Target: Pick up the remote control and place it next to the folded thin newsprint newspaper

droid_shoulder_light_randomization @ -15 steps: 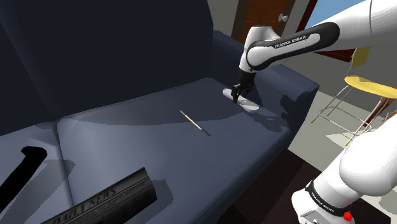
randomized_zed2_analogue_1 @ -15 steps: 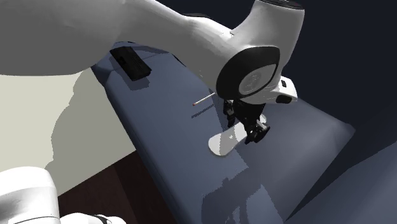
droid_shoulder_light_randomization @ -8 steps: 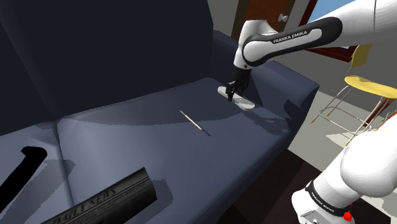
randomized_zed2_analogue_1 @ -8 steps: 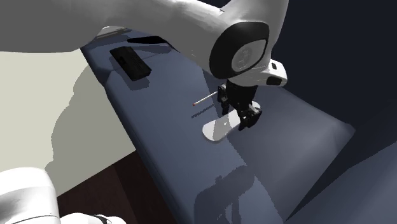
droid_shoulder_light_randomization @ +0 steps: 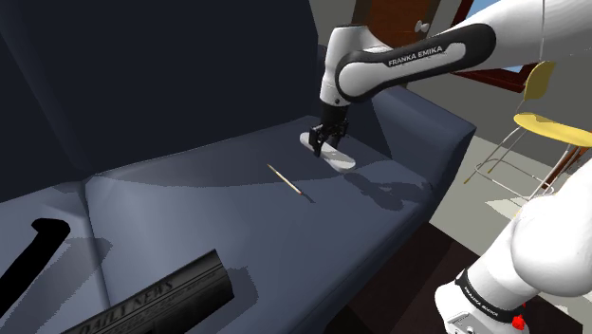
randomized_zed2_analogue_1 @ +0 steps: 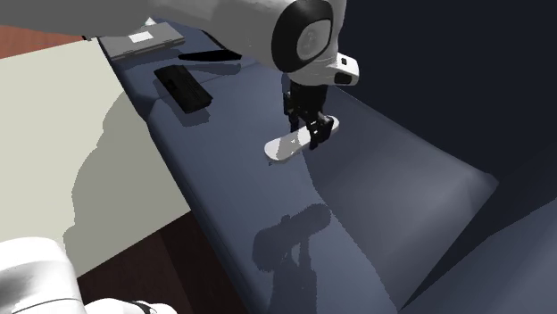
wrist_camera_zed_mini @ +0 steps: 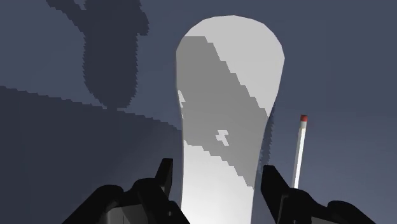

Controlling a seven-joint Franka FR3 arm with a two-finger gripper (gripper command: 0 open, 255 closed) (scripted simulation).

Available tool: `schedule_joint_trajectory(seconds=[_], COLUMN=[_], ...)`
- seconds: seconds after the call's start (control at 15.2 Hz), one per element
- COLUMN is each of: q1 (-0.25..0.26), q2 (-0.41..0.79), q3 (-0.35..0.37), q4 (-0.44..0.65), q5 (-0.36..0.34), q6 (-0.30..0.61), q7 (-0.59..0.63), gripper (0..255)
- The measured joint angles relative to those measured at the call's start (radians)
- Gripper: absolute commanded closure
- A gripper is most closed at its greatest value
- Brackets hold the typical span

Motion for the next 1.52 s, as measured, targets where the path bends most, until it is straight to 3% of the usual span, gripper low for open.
schedule_joint_trajectory(seconds=[0.46, 0.92, 1.52], q1=[0.078, 0.173, 0.324], q2=[0.125, 0.293, 0.567], q3=[0.075, 0.132, 0.162], q4=[0.144, 0.365, 0.776], q5=[-0.019, -0.063, -0.134], q6=[-0.024, -0.088, -0.238], q7=[0.162, 0.322, 0.482], gripper=[255, 255, 255])
